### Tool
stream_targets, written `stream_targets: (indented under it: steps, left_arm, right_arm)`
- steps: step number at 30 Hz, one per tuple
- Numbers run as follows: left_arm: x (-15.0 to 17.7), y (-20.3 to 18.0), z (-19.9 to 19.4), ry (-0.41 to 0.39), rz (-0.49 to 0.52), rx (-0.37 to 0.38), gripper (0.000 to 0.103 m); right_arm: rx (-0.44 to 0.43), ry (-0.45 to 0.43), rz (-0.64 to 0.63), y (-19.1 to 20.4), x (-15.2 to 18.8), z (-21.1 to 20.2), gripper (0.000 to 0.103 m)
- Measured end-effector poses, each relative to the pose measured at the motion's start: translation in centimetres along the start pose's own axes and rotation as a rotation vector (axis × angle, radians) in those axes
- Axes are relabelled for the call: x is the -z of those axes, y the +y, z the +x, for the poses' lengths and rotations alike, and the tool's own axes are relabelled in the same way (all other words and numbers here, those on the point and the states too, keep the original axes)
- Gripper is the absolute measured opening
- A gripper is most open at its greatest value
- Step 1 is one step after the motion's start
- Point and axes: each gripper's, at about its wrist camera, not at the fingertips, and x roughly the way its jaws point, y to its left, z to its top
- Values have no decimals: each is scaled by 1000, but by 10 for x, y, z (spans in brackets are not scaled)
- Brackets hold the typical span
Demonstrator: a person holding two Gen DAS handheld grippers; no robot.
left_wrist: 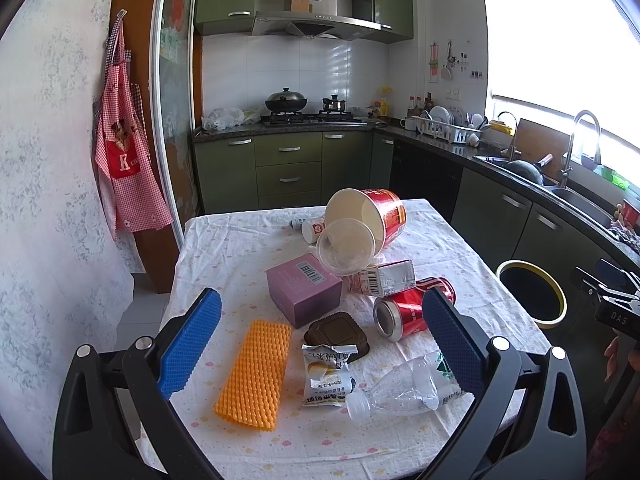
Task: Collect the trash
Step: 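Reach the right gripper to the red noodle cup and grasp its rim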
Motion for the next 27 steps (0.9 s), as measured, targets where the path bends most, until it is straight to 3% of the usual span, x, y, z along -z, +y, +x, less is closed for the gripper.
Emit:
stream_targets:
  steps: [6,14,23,27]
  left_arm:
    - [0,2,9,17,-5,10,99]
    - [-22,29,59,62,-25,-26,99]
    - [-60,67,137,53,-41,-65,99]
    - [-71,82,175,70,-64,-62,99]
  right_arm:
    - [6,8,-3,1,1,6,97]
    - [-49,29,-55,22,-19,34,97]
    - [-151,37,-168,79,-79,90,97]
    - [-191,93,-217,111,-102,138,97]
